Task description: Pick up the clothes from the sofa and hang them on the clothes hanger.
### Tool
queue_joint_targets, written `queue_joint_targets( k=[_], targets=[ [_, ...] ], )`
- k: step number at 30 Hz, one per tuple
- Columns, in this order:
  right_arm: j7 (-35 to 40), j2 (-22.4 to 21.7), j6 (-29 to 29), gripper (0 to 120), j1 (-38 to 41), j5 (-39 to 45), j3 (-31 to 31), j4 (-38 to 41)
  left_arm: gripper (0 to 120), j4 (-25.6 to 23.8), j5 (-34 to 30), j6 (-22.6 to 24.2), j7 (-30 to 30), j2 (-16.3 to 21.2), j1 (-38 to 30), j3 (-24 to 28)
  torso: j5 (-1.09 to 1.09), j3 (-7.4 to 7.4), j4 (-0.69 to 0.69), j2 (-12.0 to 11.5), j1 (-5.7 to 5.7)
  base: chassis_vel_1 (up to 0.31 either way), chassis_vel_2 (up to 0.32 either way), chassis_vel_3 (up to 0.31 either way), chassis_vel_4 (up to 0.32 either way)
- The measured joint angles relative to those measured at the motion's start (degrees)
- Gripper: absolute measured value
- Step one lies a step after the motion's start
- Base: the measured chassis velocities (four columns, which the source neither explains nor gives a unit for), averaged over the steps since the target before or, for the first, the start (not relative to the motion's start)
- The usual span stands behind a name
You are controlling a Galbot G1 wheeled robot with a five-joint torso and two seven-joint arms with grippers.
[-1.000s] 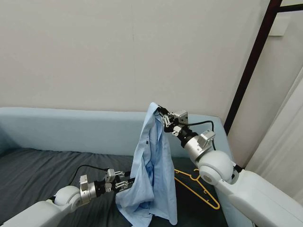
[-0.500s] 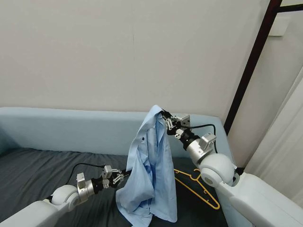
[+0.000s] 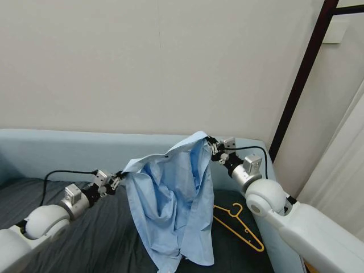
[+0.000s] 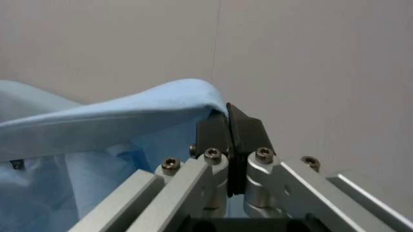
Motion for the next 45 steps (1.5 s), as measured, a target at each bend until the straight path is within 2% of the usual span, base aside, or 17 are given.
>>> queue_joint_targets(
  k=[5, 10, 12, 14, 15, 18, 24, 28, 30, 31, 33, 36, 37, 40, 41, 43, 45],
  targets=[
    [4.1, 2.8, -3.8, 0, 9.4, 7.6, -4.1, -2.1, 0, -5.7, -0.8, 10.8, -9.9, 3.7, -8.0, 1.0, -0.01, 0.0, 0.01, 0.0, 0.0, 0.0, 0.0, 0.0, 0.0],
    [4.8, 4.3, -4.0, 0, 12.1, 9.7, -5.0, -5.3, 0, -4.2, -2.1, 13.2, -13.9, 1.3, -17.7, 7.3, 0.0, 0.0, 0.03, 0.0, 0.0, 0.0, 0.0, 0.0, 0.0],
    [4.9, 5.5, -3.8, 0, 13.3, 11.2, -4.8, -7.7, 0, -0.3, -4.1, 13.0, -17.1, -3.3, -29.7, 17.7, -0.04, 0.01, 0.01, 0.0, 0.0, 0.0, 0.0, 0.0, 0.0],
    [4.3, 6.4, -2.9, 0, 14.1, 11.4, -4.5, -10.1, 0, 4.1, -6.1, 11.7, -19.4, -8.1, -39.2, 24.7, 0.0, 0.01, -0.04, 0.0, 0.0, 0.0, 0.0, 0.0, 0.0],
    [4.3, 6.4, -2.9, 0, 14.1, 11.4, -4.5, -10.1, 0, 4.1, -6.1, 11.7, -19.4, -8.1, -39.2, 24.7, 0.0, 0.01, -0.04, 0.0, 0.0, 0.0, 0.0, 0.0, 0.0],
    [3.5, 7.6, -2.1, 0, 16.1, 10.9, -4.0, -14.5, 0, 11.2, -7.7, 10.3, -20.4, -15.1, -48.6, 31.4, 0.02, 0.02, -0.07, 0.0, 0.01, 0.0, 0.0, 0.0, 0.0],
    [2.6, 9.0, -0.7, 0, 22.7, 12.8, -3.0, -19.6, 0, 18.8, -7.2, 8.6, -20.8, -21.3, -55.6, 34.1, -0.02, 0.02, 0.0, 0.0, 0.01, 0.0, 0.0, 0.0, 0.0],
    [2.4, 8.6, -0.3, 0, 25.2, 14.5, -3.3, -19.4, 0, 18.7, -7.3, 8.7, -21.3, -21.7, -57.9, 34.1, 0.0, 0.01, -0.01, 0.0, 0.01, 0.0, 0.0, 0.0, 0.0],
    [3.1, 6.2, -0.8, 0, 25.2, 17.3, -3.6, -14.4, 0, 13.9, -8.1, 10.6, -23.0, -18.7, -58.3, 33.6, 0.0, 0.01, -0.03, 0.0, 0.02, 0.0, 0.0, 0.0, 0.0],
    [3.1, 6.2, -0.8, 0, 25.2, 17.3, -3.6, -14.4, 0, 13.9, -8.1, 10.6, -23.0, -18.7, -58.3, 33.6, 0.0, 0.01, -0.03, 0.0, 0.02, 0.0, 0.0, 0.0, 0.0],
    [4.5, 3.5, -2.2, 0, 23.1, 19.9, -3.2, -7.8, 0, 6.9, -8.9, 13.2, -25.6, -14.2, -55.9, 31.5, 0.03, 0.0, -0.01, 0.0, 0.01, 0.0, 0.0, 0.0, 0.0],
    [7.2, -1.3, -4.5, 0, 19.4, 25.5, -2.5, 4.2, 0, -6.2, -9.4, 16.8, -28.5, -5.1, -46.3, 23.8, -0.02, -0.02, 0.0, 0.0, -0.02, 0.0, 0.0, 0.0, 0.0],
    [7.2, -1.3, -4.5, 0, 19.4, 25.5, -2.5, 4.2, 0, -6.2, -9.4, 16.8, -28.5, -5.1, -46.3, 23.8, -0.02, -0.02, 0.0, 0.0, -0.02, 0.0, 0.0, 0.0, 0.0],
    [9.5, -3.8, -6.5, 0, 18.2, 31.5, -0.8, 10.5, 0, -14.8, -9.6, 18.3, -29.8, 2.4, -35.9, 13.3, -0.03, -0.03, 0.04, 0.0, -0.03, 0.0, 0.0, 0.0, 0.0],
    [9.5, -3.8, -6.5, 0, 18.2, 31.5, -0.8, 10.5, 0, -14.8, -9.6, 18.3, -29.8, 2.4, -35.9, 13.3, -0.03, -0.03, 0.04, 0.0, -0.03, 0.0, 0.0, 0.0, 0.0],
    [10.6, -5.7, -8.0, 0, 17.7, 35.1, 0.8, 14.0, 0, -21.3, -11.3, 18.7, -31.6, 8.5, -31.8, 9.3, 0.0, -0.03, 0.03, 0.0, -0.03, 0.0, 0.0, 0.0, 0.0],
    [11.3, -7.1, -8.9, 0, 17.4, 37.7, 2.5, 16.8, 0, -25.4, -13.5, 18.8, -32.6, 12.0, -32.0, 8.2, 0.02, -0.02, -0.03, 0.0, -0.03, 0.0, 0.0, 0.0, 0.0]
  ],
)
